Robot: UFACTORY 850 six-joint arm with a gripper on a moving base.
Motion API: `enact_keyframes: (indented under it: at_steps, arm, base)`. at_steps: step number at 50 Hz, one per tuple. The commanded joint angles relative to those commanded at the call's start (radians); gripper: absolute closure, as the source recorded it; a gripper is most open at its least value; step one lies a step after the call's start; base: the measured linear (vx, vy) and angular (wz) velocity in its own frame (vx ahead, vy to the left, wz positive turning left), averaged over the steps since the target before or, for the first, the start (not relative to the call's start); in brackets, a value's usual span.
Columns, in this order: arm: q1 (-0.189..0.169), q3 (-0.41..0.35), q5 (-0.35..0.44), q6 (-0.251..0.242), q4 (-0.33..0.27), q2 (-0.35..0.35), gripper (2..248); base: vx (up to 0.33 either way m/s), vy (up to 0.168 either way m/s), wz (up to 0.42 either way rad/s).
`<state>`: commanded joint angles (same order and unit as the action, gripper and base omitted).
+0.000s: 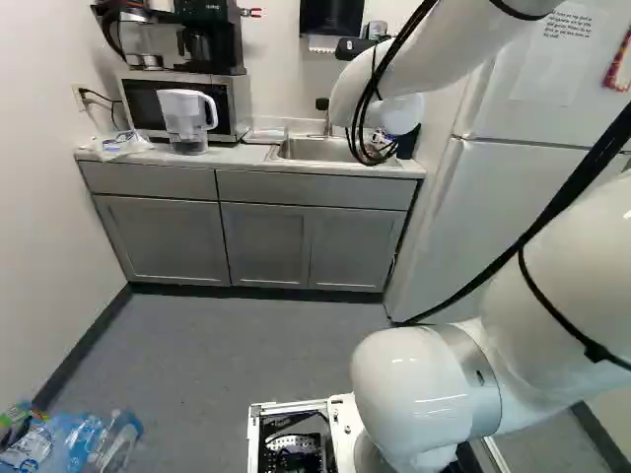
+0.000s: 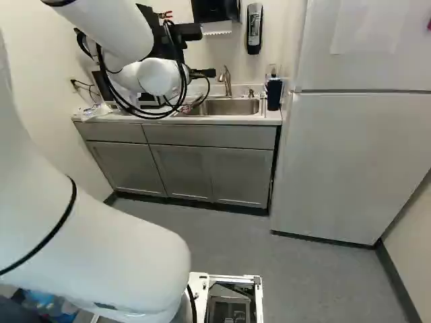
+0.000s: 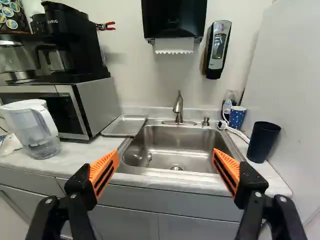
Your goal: Rinse the cup and place it in the tray
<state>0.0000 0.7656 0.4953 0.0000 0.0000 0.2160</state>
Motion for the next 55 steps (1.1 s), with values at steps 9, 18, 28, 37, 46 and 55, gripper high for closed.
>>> enact_keyframes:
  at_steps: [9,18,28,37,46,55]
  arm:
    - [0.000,0.017,-0.003,0.000,0.000,0.002,3]
    - [0.000,0.019,-0.003,0.000,0.000,0.004,3]
    - [0.000,0.019,-0.003,0.000,0.000,0.004,3]
    - [0.000,0.019,-0.003,0.000,0.000,0.004,3]
    - [0.000,0.019,-0.003,0.000,0.000,0.004,3]
    - [0.000,0.019,-0.003,0.000,0.000,0.004,3]
  base:
    - [0.000,0.000,0.000]
    - [0.000,0.000,0.000]
    - [0.000,0.000,0.000]
    - [0.000,0.000,0.000]
    - [0.000,0.000,0.000]
    - [0.000,0.000,0.000]
